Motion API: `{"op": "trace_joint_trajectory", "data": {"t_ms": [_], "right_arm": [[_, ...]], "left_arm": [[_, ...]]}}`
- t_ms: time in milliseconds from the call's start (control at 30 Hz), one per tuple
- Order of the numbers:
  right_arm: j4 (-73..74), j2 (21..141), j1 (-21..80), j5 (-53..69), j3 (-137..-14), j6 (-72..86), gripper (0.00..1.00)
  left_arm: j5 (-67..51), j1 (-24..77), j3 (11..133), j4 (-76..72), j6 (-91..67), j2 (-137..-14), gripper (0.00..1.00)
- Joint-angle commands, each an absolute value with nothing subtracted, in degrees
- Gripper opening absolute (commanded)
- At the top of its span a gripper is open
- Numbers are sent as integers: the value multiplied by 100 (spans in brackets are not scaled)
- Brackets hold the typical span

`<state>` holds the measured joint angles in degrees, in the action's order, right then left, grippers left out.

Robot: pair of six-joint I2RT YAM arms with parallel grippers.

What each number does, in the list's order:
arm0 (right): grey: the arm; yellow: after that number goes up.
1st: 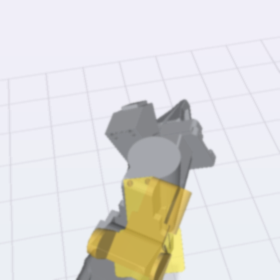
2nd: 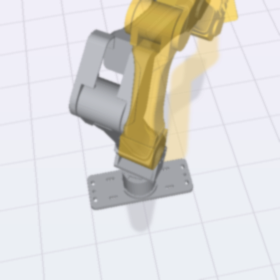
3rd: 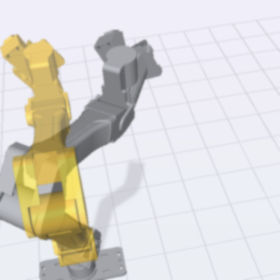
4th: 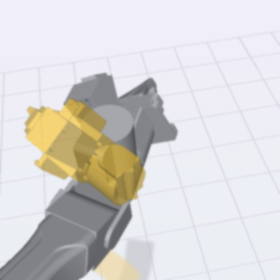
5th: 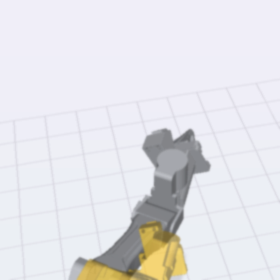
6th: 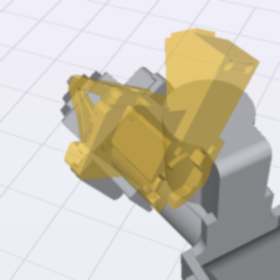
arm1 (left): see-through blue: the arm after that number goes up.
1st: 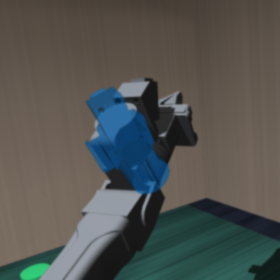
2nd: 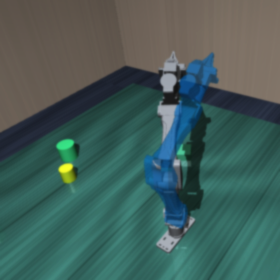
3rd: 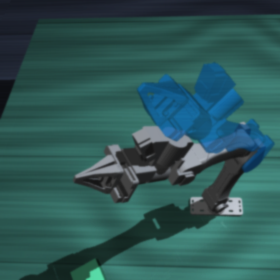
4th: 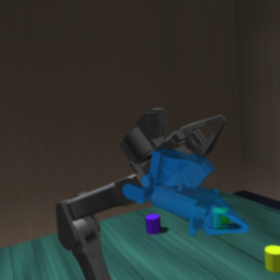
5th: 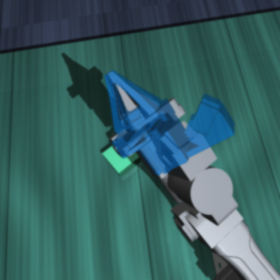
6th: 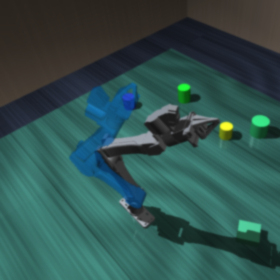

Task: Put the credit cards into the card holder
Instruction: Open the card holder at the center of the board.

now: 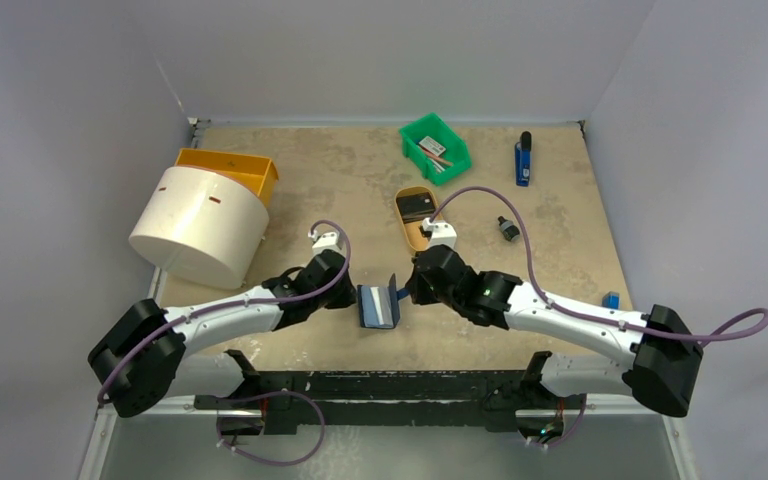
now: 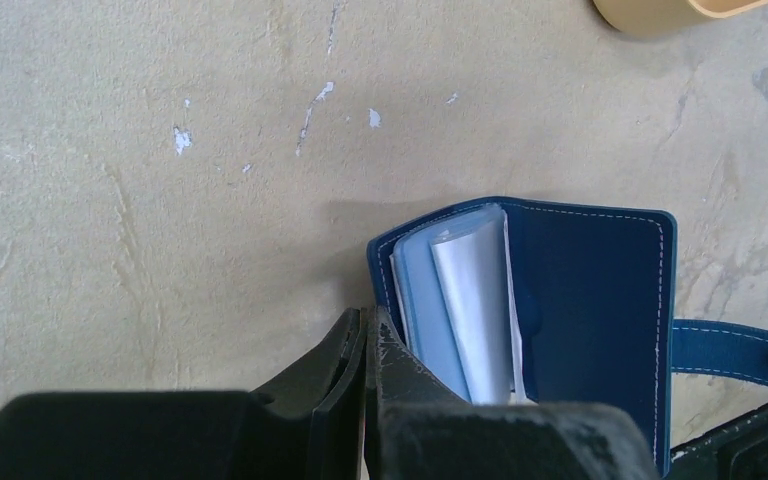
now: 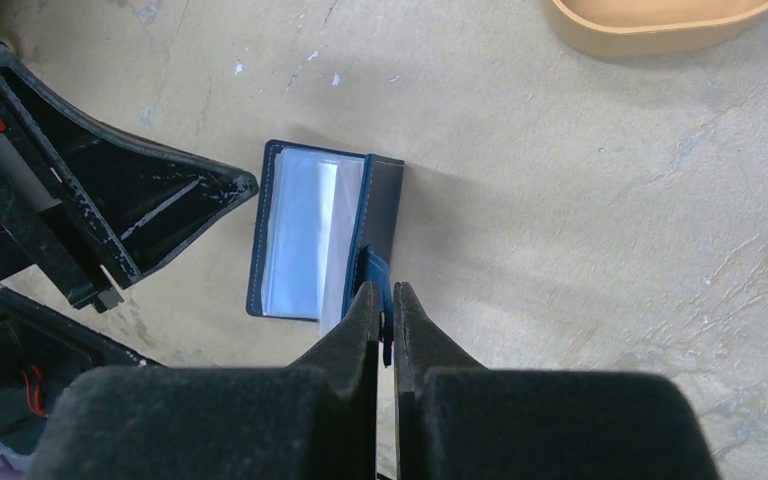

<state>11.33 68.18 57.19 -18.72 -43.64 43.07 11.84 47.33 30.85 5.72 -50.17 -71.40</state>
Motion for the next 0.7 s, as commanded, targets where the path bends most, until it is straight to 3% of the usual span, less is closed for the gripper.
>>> {"op": "trace_joint_trajectory", "data": {"t_ms": [0,667], "right_arm": [[1182,6689,5704,-2126,-4287,4296,0],[1997,7406,5698,-2452,-3731,5151,0]], "left_arm": [[1304,4747,3115,524,-4900,-7118,0],[620,4749,2956,-568,-5028,-7384,1]]}}
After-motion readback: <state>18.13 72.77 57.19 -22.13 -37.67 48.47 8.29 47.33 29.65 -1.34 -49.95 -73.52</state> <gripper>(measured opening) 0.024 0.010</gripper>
